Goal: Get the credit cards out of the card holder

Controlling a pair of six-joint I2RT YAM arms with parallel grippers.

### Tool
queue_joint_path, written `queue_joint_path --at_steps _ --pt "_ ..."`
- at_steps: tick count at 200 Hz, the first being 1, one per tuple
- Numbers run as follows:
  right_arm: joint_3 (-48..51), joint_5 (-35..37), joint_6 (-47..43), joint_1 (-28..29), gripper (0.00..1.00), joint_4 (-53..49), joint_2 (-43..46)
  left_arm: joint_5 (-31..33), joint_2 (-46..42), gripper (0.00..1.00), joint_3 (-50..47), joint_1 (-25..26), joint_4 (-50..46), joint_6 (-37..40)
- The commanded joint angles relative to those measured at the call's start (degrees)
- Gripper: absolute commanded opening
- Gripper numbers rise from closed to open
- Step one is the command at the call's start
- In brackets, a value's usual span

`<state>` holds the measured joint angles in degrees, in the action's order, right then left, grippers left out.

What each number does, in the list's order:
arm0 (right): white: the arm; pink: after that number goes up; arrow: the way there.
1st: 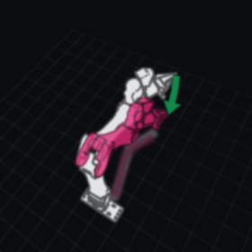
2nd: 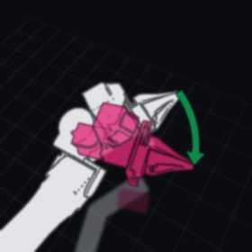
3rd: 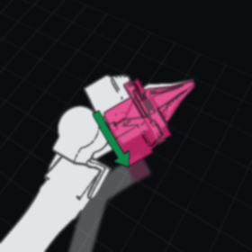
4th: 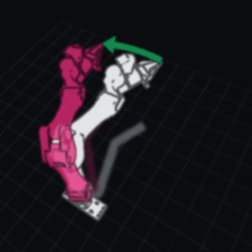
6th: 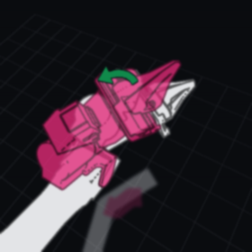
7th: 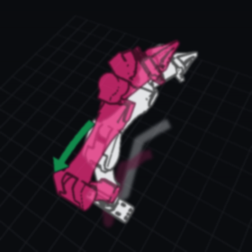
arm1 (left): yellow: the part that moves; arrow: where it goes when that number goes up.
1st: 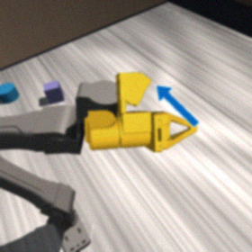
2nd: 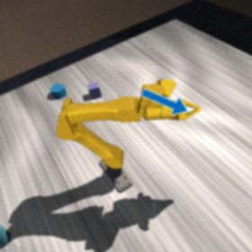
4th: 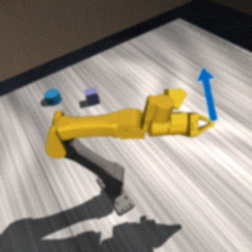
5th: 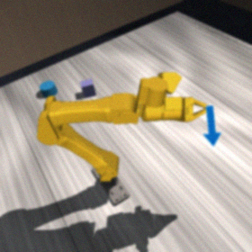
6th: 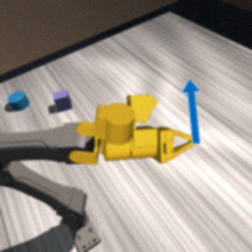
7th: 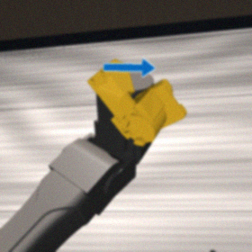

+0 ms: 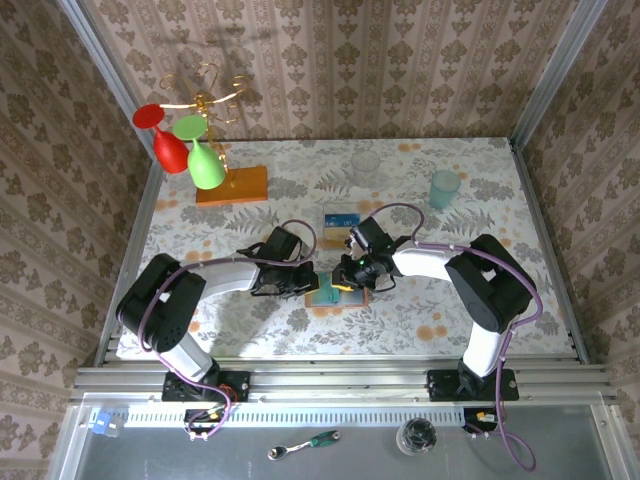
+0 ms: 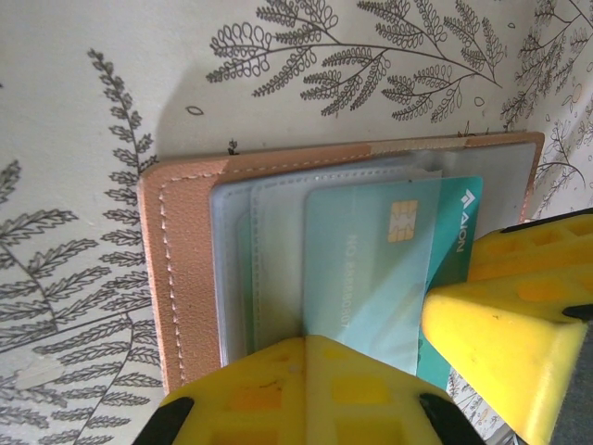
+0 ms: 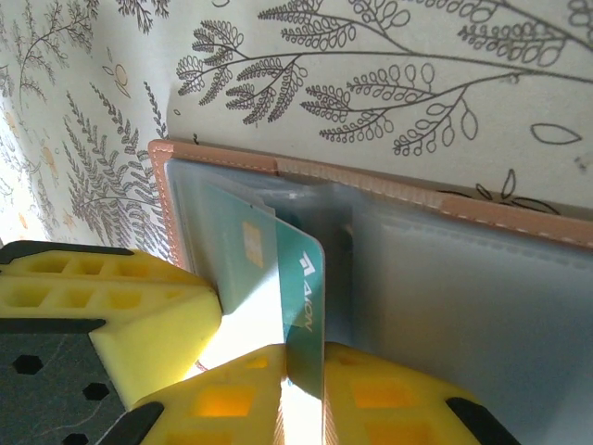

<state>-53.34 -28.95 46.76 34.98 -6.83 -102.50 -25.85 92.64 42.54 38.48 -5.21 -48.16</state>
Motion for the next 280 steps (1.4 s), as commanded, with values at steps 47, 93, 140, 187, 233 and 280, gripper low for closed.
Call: queue_joint_path --at_steps 47,93,140,187,233,280 --pt "2.7 0.9 -0.5 -1.8 0.15 -1.8 3.8 0.9 0.1 0.00 0.3 -0.3 -2.3 0.8" --pt "3.2 1.7 -1.9 -2.8 0.14 -4.1 6.1 0.9 0.3 0.00 0.6 -0.4 -2.4 0.9" --pt "3.1 2.8 -3.3 -3.5 0.11 -7.0 9.3 0.9 -0.1 0.00 1.2 -0.4 -2.4 0.8" --pt "1.6 4.2 -5.2 -3.6 0.08 -10.6 11.9 1.5 -1.8 0.00 2.9 -0.3 -2.5 0.6" --pt "-2.7 8.0 -11.4 -3.9 0.05 -18.3 12.8 3.2 -5.1 0.01 1.8 -0.2 -3.4 0.1" --pt "-9.1 11.0 -26.5 -4.0 0.02 -25.4 12.3 5.2 -8.9 0.02 -0.8 -1.3 -3.8 -0.1"
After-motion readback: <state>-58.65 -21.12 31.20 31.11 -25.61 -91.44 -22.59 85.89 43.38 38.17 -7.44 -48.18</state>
